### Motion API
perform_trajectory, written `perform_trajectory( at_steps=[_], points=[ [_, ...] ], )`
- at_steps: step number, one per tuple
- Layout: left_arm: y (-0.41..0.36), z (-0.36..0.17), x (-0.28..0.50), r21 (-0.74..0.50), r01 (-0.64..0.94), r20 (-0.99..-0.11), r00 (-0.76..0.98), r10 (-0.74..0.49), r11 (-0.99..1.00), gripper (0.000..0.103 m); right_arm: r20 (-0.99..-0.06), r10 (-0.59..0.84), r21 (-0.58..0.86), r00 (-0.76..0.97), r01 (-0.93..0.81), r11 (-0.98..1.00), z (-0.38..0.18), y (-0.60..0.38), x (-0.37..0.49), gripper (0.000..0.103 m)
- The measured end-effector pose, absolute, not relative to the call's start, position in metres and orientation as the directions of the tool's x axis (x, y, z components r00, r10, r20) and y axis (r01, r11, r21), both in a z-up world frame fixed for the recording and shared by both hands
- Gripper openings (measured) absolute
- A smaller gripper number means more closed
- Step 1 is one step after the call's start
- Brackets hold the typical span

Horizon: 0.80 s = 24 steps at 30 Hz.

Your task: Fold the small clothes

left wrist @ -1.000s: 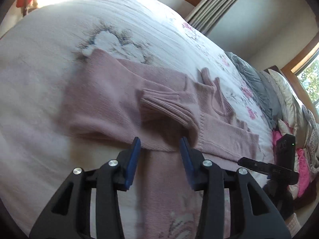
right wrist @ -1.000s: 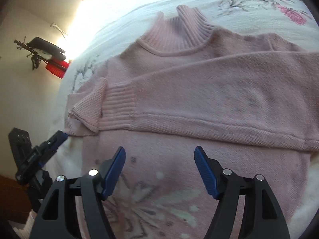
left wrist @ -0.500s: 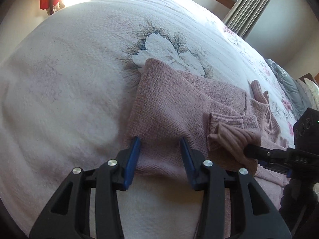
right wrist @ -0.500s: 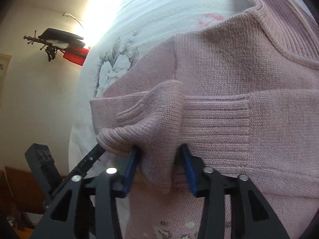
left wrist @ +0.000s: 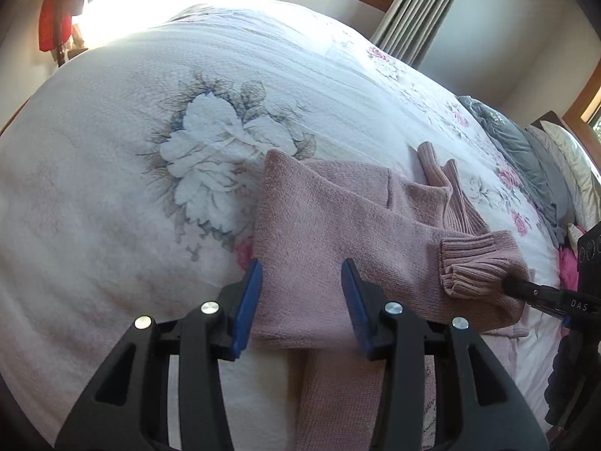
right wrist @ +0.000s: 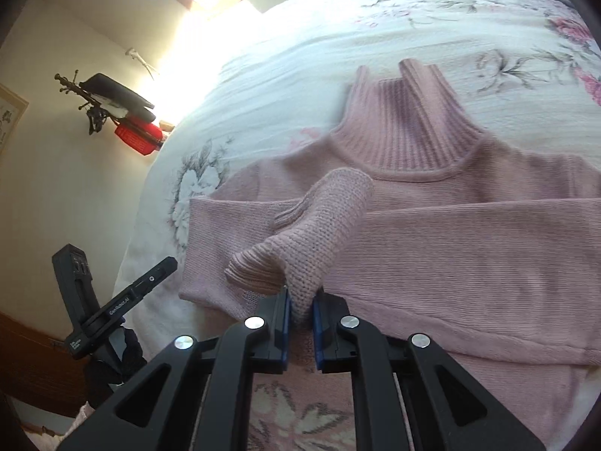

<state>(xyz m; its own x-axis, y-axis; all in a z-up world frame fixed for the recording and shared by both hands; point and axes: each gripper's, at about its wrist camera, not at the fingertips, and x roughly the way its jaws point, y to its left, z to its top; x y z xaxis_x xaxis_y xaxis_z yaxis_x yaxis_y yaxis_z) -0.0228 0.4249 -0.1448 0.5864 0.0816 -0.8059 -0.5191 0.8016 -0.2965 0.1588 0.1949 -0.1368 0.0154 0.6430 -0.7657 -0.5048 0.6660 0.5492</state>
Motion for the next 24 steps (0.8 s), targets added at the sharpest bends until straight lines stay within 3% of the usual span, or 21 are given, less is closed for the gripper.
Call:
perform_trajectory(
  at_steps=[7,8,10,13,15,21,24],
  points=[
    [0.387,-0.179,0.018,-0.168,-0.467,-0.872,0.481,0.090,0.868,0.043,-0.881,0.468,0.386,0.067,-0.469,0.794,-0.184,0.164,0.180,0.014],
    [0.385,-0.185,0.021,-0.149,-0.466,-0.881,0.464,0.098,0.872,0.044,-0.903,0.424,0.345,0.069,-0.472,0.811,-0.193,0.165,0.181,0.023],
    [0.383,-0.187,0.022,-0.130,-0.459,-0.881,0.460,0.110,0.879,0.044,-0.922,0.375,0.285,0.094,-0.491,0.823,-0.196,0.164,0.177,0.028],
    [0.386,-0.178,0.017,-0.148,-0.471,-0.882,0.460,0.099,0.869,0.044,-0.904,0.390,0.253,0.174,-0.517,0.817,-0.173,0.160,0.165,0.035],
    [0.385,-0.169,0.014,-0.175,-0.477,-0.870,0.485,0.091,0.861,0.046,-0.879,0.437,0.267,0.189,-0.563,0.782,-0.156,0.166,0.155,0.050],
    [0.366,-0.165,0.030,-0.206,-0.444,-0.865,0.499,0.050,0.872,0.048,-0.902,0.416,0.209,0.118,-0.725,0.657,-0.161,0.232,0.133,0.067],
    [0.359,-0.175,0.039,-0.203,-0.442,-0.876,0.481,0.039,0.874,0.049,-0.927,0.365,0.180,0.086,-0.752,0.634,-0.181,0.248,0.132,0.069]
  ],
)
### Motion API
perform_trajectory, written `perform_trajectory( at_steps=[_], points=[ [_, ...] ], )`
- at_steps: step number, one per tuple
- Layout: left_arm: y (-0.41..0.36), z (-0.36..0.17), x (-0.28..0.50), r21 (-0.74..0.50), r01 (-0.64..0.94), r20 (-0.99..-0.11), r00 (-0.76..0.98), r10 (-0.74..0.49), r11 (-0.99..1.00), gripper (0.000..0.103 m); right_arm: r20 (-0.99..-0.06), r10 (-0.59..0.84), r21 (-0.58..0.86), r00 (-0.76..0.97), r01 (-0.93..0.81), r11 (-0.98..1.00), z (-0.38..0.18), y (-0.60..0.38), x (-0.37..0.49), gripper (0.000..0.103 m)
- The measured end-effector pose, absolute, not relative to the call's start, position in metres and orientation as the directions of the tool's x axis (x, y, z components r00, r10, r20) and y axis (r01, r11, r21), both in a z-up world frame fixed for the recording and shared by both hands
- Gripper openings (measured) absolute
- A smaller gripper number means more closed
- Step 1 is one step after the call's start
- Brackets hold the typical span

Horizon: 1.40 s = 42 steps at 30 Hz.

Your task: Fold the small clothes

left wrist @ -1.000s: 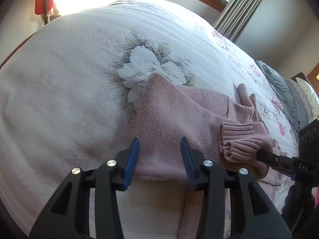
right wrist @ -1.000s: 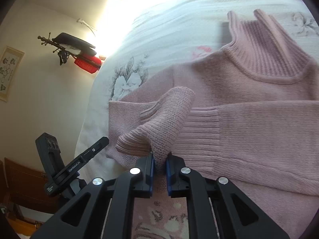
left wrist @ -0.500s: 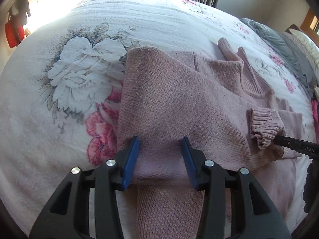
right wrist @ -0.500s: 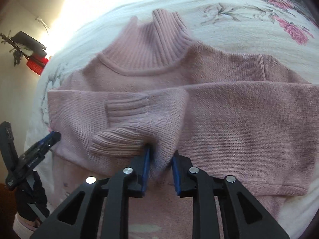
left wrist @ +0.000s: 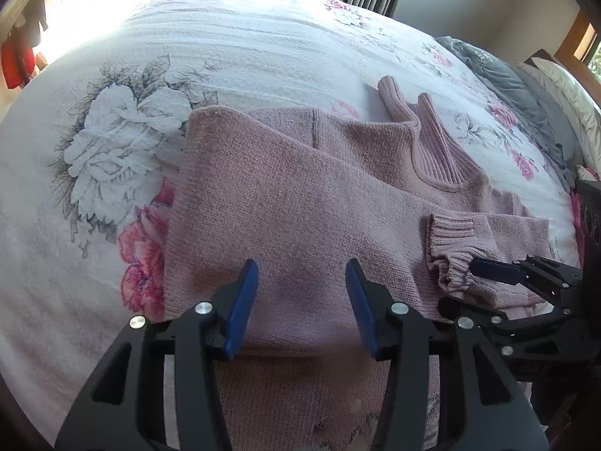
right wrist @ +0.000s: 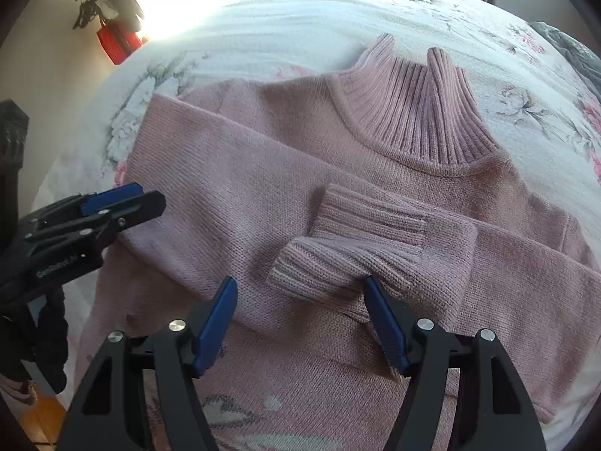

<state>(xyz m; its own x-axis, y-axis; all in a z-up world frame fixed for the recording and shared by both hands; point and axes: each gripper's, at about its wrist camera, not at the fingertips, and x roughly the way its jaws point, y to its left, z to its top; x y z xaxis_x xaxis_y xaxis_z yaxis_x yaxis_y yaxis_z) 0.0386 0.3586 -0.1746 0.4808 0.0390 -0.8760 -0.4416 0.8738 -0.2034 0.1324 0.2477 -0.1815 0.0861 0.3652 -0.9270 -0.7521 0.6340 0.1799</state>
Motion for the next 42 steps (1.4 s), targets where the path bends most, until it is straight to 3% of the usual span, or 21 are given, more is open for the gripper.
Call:
perform_trajectory(
  at_steps=[2,3,6,14,17,18,19,21,25,26,27,28,29,30,31,36,42],
  points=[
    [0.358,-0.181,0.042,-0.192,-0.450,-0.885,0.464,0.045,0.872,0.049,-0.945,0.309,0.124,0.109,-0.753,0.646,-0.191,0.248,0.135,0.046],
    [0.358,-0.183,0.043,-0.185,-0.449,-0.886,0.462,0.049,0.874,0.049,-0.948,0.293,0.103,0.127,-0.748,0.656,-0.193,0.246,0.136,0.027],
    [0.356,-0.185,0.044,-0.177,-0.442,-0.885,0.462,0.054,0.879,0.051,-0.929,0.360,0.200,0.089,-0.699,0.686,-0.187,0.223,0.150,0.000],
    [0.356,-0.188,0.045,-0.174,-0.438,-0.883,0.465,0.056,0.882,0.055,-0.860,0.489,0.345,0.143,-0.545,0.764,-0.157,0.138,0.174,0.000],
    [0.352,-0.189,0.047,-0.158,-0.436,-0.883,0.464,0.071,0.886,0.058,-0.877,0.466,0.300,0.116,-0.625,0.720,-0.157,0.162,0.167,0.017],
    [0.351,-0.189,0.047,-0.151,-0.436,-0.884,0.461,0.076,0.887,0.058,-0.881,0.462,0.289,0.103,-0.657,0.697,-0.158,0.174,0.162,0.030],
    [0.350,-0.189,0.048,-0.147,-0.436,-0.885,0.458,0.079,0.888,0.058,-0.882,0.461,0.281,0.093,-0.682,0.675,-0.159,0.190,0.157,0.051],
    [0.352,-0.187,0.049,-0.156,-0.442,-0.888,0.454,0.071,0.884,0.058,-0.885,0.457,0.257,0.093,-0.720,0.644,-0.161,0.211,0.148,0.076],
    [0.361,-0.182,0.047,-0.174,-0.467,-0.887,0.457,0.068,0.867,0.058,-0.905,0.414,0.197,0.095,-0.769,0.608,-0.174,0.251,0.138,0.082],
    [0.362,-0.183,0.048,-0.160,-0.472,-0.889,0.450,0.081,0.867,0.058,-0.917,0.382,0.159,0.111,-0.777,0.608,-0.180,0.259,0.137,0.082],
    [0.362,-0.184,0.049,-0.146,-0.476,-0.893,0.440,0.091,0.867,0.058,-0.932,0.340,0.118,0.124,-0.784,0.609,-0.188,0.265,0.138,0.073],
    [0.363,-0.186,0.050,-0.145,-0.477,-0.895,0.437,0.091,0.867,0.058,-0.944,0.301,0.081,0.137,-0.787,0.612,-0.197,0.268,0.139,0.055],
    [0.364,-0.187,0.051,-0.148,-0.478,-0.894,0.439,0.090,0.866,0.059,-0.947,0.280,0.050,0.158,-0.788,0.614,-0.201,0.268,0.141,0.051],
    [0.364,-0.189,0.051,-0.148,-0.478,-0.893,0.440,0.090,0.866,0.060,-0.944,0.288,0.054,0.160,-0.788,0.614,-0.201,0.265,0.143,0.037],
    [0.364,-0.189,0.052,-0.149,-0.478,-0.893,0.442,0.090,0.866,0.061,-0.942,0.296,0.064,0.157,-0.782,0.620,-0.198,0.260,0.147,0.015],
    [0.366,-0.191,0.050,-0.163,-0.479,-0.889,0.450,0.081,0.863,0.062,-0.898,0.413,0.200,0.154,-0.691,0.694,-0.166,0.204,0.166,0.015],
    [0.366,-0.192,0.051,-0.155,-0.469,-0.890,0.448,0.083,0.870,0.063,-0.845,0.480,0.344,0.236,-0.447,0.826,-0.149,0.098,0.193,0.018]
  ],
)
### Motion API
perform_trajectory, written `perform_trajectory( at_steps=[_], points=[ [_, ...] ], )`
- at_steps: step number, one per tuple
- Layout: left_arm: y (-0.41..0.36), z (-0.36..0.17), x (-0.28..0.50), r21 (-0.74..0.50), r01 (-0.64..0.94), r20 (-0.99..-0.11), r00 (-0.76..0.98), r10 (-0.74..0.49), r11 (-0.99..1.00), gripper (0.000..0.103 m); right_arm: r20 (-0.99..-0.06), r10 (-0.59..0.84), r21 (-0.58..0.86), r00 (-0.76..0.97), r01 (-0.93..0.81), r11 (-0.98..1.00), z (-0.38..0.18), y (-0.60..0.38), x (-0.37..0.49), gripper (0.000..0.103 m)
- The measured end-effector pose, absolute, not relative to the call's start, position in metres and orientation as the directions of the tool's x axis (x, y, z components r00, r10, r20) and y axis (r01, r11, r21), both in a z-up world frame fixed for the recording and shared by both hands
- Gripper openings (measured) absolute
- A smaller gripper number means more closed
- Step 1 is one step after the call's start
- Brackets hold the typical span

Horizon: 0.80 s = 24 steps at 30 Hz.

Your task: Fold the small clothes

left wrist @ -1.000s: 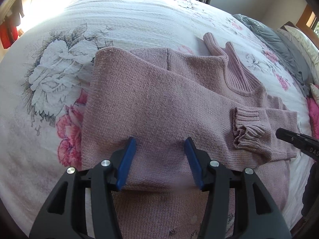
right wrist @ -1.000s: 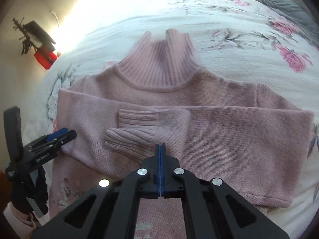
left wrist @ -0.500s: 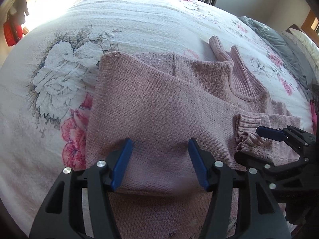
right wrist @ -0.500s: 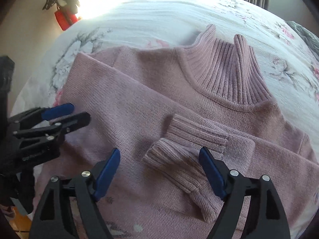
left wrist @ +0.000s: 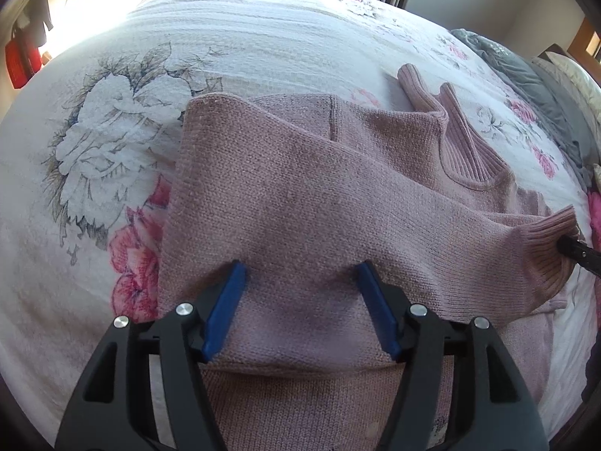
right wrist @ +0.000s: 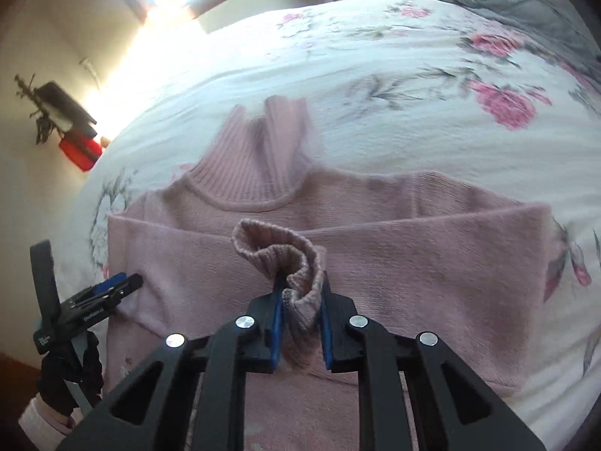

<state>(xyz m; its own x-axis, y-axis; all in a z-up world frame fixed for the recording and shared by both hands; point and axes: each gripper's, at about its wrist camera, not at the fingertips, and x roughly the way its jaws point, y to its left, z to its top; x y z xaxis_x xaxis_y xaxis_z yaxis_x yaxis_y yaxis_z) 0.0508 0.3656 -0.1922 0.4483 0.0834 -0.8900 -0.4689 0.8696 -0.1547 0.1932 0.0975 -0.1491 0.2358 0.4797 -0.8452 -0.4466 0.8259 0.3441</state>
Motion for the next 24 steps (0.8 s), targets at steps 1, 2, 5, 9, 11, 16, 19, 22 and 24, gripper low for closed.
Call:
perform_trajectory(
  at_steps=[1,2,5,9,11,16,19,22,24],
  points=[
    [0.365,-0.192,0.051,-0.154,-0.469,-0.890,0.448,0.084,0.870,0.063,-0.856,0.453,0.329,0.249,-0.414,0.849,-0.152,0.083,0.197,0.025],
    [0.365,-0.192,0.051,-0.153,-0.469,-0.890,0.448,0.086,0.870,0.063,-0.871,0.411,0.297,0.268,-0.378,0.877,-0.155,0.069,0.202,0.031],
    [0.364,-0.189,0.052,-0.147,-0.475,-0.894,0.439,0.089,0.867,0.063,-0.890,0.356,0.273,0.284,-0.294,0.916,-0.165,0.029,0.205,0.036],
    [0.358,-0.177,0.059,-0.171,-0.488,-0.891,0.447,0.076,0.856,0.062,-0.845,0.453,0.369,0.285,-0.302,0.879,-0.162,0.018,0.199,0.036],
    [0.350,-0.172,0.065,-0.176,-0.473,-0.884,0.462,0.072,0.863,0.062,-0.831,0.489,0.386,0.267,-0.357,0.850,-0.159,0.032,0.196,0.036],
    [0.333,-0.183,0.080,-0.129,-0.433,-0.898,0.434,0.080,0.892,0.062,-0.876,0.438,0.330,0.204,-0.409,0.851,-0.180,0.064,0.200,0.036],
    [0.330,-0.192,0.082,-0.096,-0.411,-0.900,0.425,0.098,0.907,0.063,-0.895,0.419,0.337,0.155,-0.379,0.862,-0.201,0.058,0.204,0.033],
    [0.326,-0.194,0.083,-0.069,-0.384,-0.900,0.422,0.108,0.921,0.064,-0.897,0.416,0.328,0.149,-0.405,0.853,-0.201,0.060,0.203,0.035],
    [0.327,-0.191,0.084,-0.072,-0.384,-0.904,0.415,0.103,0.920,0.064,-0.904,0.405,0.317,0.139,-0.417,0.852,-0.198,0.064,0.204,0.036]
  ],
)
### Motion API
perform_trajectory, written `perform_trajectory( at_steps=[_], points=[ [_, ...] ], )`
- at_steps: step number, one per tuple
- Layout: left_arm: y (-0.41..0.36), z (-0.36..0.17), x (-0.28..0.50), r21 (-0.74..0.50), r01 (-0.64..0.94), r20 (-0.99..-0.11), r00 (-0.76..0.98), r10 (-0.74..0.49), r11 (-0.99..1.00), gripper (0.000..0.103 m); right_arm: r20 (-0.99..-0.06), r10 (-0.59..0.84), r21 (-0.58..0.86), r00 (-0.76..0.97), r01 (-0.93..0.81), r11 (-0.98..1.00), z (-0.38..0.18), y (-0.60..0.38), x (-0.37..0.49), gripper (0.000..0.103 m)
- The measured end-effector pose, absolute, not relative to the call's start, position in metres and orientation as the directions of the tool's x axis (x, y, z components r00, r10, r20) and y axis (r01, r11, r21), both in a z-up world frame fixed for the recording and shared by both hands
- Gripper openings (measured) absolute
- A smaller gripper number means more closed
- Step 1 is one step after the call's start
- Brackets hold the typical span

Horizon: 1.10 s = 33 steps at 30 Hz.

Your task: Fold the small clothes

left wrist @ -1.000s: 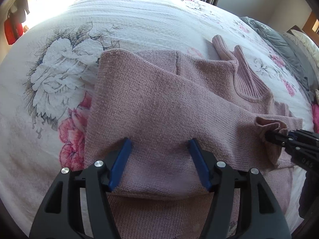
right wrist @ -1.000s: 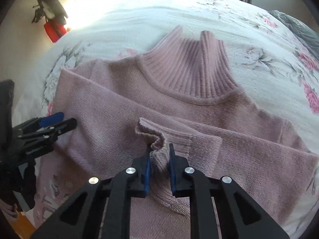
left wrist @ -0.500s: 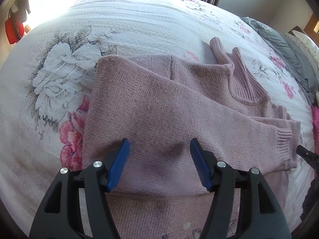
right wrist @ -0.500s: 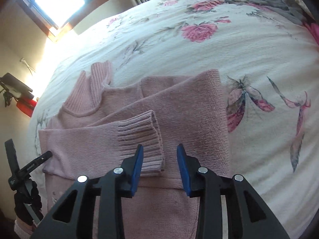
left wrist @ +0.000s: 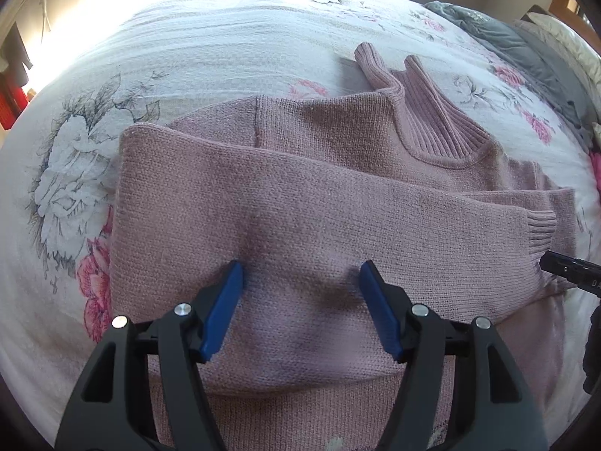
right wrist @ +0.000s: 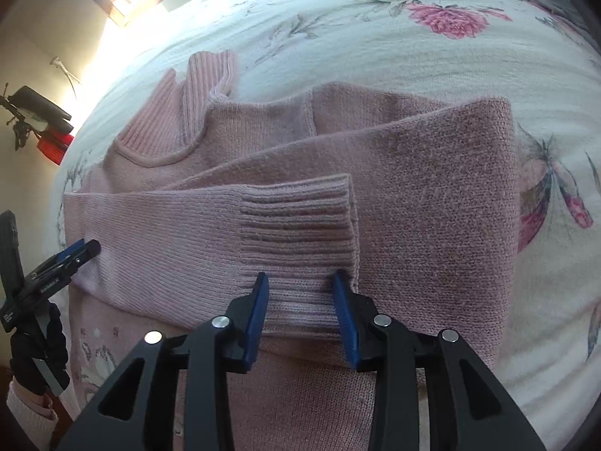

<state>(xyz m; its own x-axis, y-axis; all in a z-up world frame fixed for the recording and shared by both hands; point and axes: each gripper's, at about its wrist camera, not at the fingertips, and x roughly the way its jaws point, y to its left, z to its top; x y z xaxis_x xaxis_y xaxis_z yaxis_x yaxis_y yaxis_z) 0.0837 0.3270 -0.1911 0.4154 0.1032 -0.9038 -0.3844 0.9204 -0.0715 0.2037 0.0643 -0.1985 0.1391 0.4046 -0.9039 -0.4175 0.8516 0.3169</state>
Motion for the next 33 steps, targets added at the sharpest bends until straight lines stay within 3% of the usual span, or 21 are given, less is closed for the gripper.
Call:
perform_trajectory(
  at_steps=[8,10,16,22,25,26,28,30,33],
  points=[
    [0.342,-0.153,0.137,-0.133,-0.357,-0.869,0.490,0.065,0.924,0.064,-0.820,0.552,0.434,0.150,-0.466,0.771,-0.150,0.105,0.261,0.048],
    [0.344,-0.148,0.167,-0.148,-0.338,-0.863,0.502,0.045,0.929,0.064,-0.812,0.566,0.435,0.141,-0.500,0.749,-0.145,0.131,0.287,0.062],
    [0.346,-0.158,0.248,-0.137,-0.313,-0.891,0.454,0.022,0.940,0.064,-0.856,0.513,0.414,0.059,-0.515,0.751,-0.168,0.205,0.348,0.064],
    [0.352,-0.186,0.280,-0.183,-0.321,-0.920,0.390,-0.047,0.929,0.063,-0.871,0.491,0.439,-0.013,-0.471,0.765,-0.201,0.228,0.373,0.064],
    [0.351,-0.195,0.284,-0.167,-0.316,-0.925,0.379,-0.037,0.934,0.058,-0.870,0.491,0.450,-0.038,-0.468,0.761,-0.209,0.231,0.376,0.065],
    [0.351,-0.197,0.284,-0.158,-0.320,-0.925,0.378,-0.027,0.934,0.051,-0.868,0.495,0.457,-0.047,-0.467,0.757,-0.211,0.231,0.376,0.064],
    [0.351,-0.198,0.285,-0.169,-0.316,-0.920,0.391,-0.034,0.934,0.040,-0.860,0.508,0.470,-0.051,-0.466,0.750,-0.213,0.230,0.378,0.047],
    [0.350,-0.198,0.285,-0.187,-0.308,-0.917,0.395,-0.054,0.933,0.018,-0.845,0.529,0.504,-0.074,-0.440,0.743,-0.216,0.229,0.380,0.014],
    [0.351,-0.192,0.282,-0.227,-0.303,-0.900,0.428,-0.081,0.926,0.010,-0.822,0.568,0.518,-0.034,-0.457,0.723,-0.204,0.220,0.374,0.012]
  ],
)
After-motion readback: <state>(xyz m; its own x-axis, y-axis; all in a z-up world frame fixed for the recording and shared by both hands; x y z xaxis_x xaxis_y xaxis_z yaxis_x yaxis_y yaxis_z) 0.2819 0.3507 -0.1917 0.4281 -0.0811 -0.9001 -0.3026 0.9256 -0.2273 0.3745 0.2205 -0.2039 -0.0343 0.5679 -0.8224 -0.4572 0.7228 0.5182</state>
